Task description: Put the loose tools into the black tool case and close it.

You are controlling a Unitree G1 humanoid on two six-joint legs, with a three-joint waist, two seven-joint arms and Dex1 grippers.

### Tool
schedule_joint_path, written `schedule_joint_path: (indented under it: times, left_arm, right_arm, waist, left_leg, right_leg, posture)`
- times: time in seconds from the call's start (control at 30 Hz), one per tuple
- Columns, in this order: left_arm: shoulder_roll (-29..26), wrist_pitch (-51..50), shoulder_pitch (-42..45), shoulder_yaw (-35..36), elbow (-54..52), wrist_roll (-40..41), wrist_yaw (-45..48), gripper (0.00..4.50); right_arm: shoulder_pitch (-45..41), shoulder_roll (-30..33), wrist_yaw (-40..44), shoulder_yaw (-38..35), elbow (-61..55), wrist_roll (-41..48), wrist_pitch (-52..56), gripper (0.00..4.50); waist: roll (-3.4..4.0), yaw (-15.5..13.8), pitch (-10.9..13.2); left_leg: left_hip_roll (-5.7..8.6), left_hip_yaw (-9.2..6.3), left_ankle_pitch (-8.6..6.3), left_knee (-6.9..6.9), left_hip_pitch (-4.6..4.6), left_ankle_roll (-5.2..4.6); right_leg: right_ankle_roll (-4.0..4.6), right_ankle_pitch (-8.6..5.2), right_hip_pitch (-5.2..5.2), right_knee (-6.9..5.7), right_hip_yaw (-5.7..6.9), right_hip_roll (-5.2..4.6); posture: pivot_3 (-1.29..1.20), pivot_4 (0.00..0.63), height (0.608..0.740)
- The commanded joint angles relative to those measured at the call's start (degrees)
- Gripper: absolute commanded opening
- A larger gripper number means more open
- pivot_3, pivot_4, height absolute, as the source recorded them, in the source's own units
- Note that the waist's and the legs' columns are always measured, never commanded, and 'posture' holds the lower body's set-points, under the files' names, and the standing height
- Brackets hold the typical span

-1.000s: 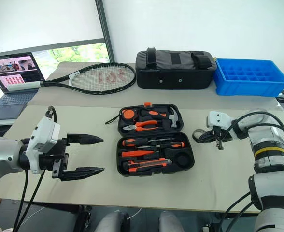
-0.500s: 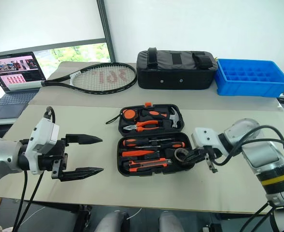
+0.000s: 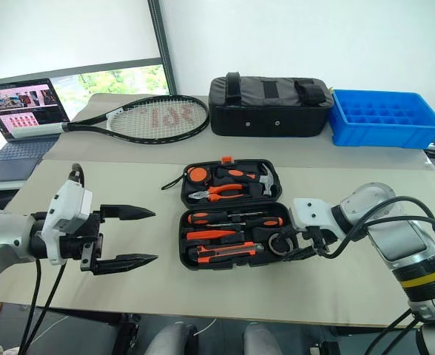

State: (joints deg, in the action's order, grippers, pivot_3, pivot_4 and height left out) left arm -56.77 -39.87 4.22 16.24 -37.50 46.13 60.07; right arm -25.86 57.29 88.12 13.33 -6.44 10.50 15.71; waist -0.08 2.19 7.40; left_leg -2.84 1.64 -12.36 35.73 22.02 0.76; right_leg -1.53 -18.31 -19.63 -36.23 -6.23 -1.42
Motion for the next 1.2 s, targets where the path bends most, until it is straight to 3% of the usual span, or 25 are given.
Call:
schedule_joint_path:
  times: [0.03,0.27,0.4,0.63,0.73,0.97,1.07,1.2]
  left_arm:
    - [0.2,1.9,-0.9,0.9,1.2,-1.3,-0.1,4.5]
    - [7.5,4.9,-0.7,-0.8,13.8,-6.3,-5.8,4.5]
    - [13.3,2.8,7.3,-4.7,23.8,-8.5,-10.9,4.5]
    - [17.9,-3.8,19.2,-6.6,36.7,-7.4,-13.4,4.5]
    - [19.4,-11.0,24.9,-8.7,44.1,-7.2,-14.1,4.5]
    - [23.7,-16.3,33.7,-9.3,54.9,-7.8,-14.2,4.5]
    - [24.7,-16.5,35.6,-10.2,57.8,-9.1,-14.0,4.5]
    - [25.9,-16.6,36.9,-10.9,60.4,-9.9,-13.3,4.5]
  right_arm:
    - [-1.4,0.7,-0.2,-2.8,-1.3,2.3,2.0,4.34]
    - [-7.1,-6.5,-7.9,-7.4,12.8,6.1,9.6,4.47]
    - [-12.9,-10.8,-12.2,-9.7,25.0,7.1,15.9,4.47]
    - [-26.0,-15.6,-19.1,-9.0,46.1,3.6,22.2,4.47]
    - [-31.3,-18.5,-21.5,-10.5,56.2,3.9,25.8,4.47]
    - [-35.7,-22.7,-24.5,-13.5,66.6,3.5,24.7,4.47]
    - [-36.3,-23.6,-25.5,-14.3,68.2,3.0,23.2,3.75]
    - [-36.9,-24.5,-26.2,-16.1,69.8,3.5,22.1,2.38]
  waist:
    - [-0.01,0.0,0.0]
    - [-0.09,0.3,0.0]
    - [-0.2,-0.2,0.0]
    - [-0.2,0.0,0.0]
    - [-0.19,0.3,0.0]
    - [-0.19,0.3,0.0]
    - [-0.18,0.3,0.0]
    - [-0.16,0.4,0.0]
  left_leg:
    - [-0.01,0.0,0.0,0.0,0.0,0.0]
    - [-0.02,0.03,0.01,0.0,-0.05,-0.01]
    - [0.05,0.05,0.03,0.12,0.04,0.01]
    - [0.05,0.06,0.04,0.05,0.26,0.02]
    - [0.04,0.06,0.04,0.03,0.22,0.01]
    - [0.05,0.02,0.05,0.04,0.26,0.02]
    - [0.05,0.01,0.06,0.04,0.28,0.04]
    - [0.05,0.01,0.06,0.04,0.25,0.05]
  right_leg:
    - [0.0,0.0,0.0,0.0,0.01,0.0]
    - [0.06,0.03,-0.09,-0.14,-0.05,0.03]
    - [0.06,0.04,-0.29,-0.46,-0.08,0.02]
    - [0.07,0.05,-0.62,-0.62,-0.09,0.06]
    - [0.07,0.05,-0.62,-0.69,-0.07,0.08]
    - [0.07,0.05,-0.66,-0.8,0.01,0.1]
    - [0.07,0.05,-0.67,-0.83,0.03,0.1]
    - [0.07,0.05,-0.66,-0.84,0.04,0.1]
  posture:
    - [0.0,0.15,0.708]
    - [0.0,0.15,0.708]
    - [0.0,0.15,0.708]
    - [0.0,0.15,0.708]
    - [0.0,0.15,0.708]
    - [0.0,0.15,0.708]
    - [0.0,0.15,0.708]
    - [0.0,0.15,0.708]
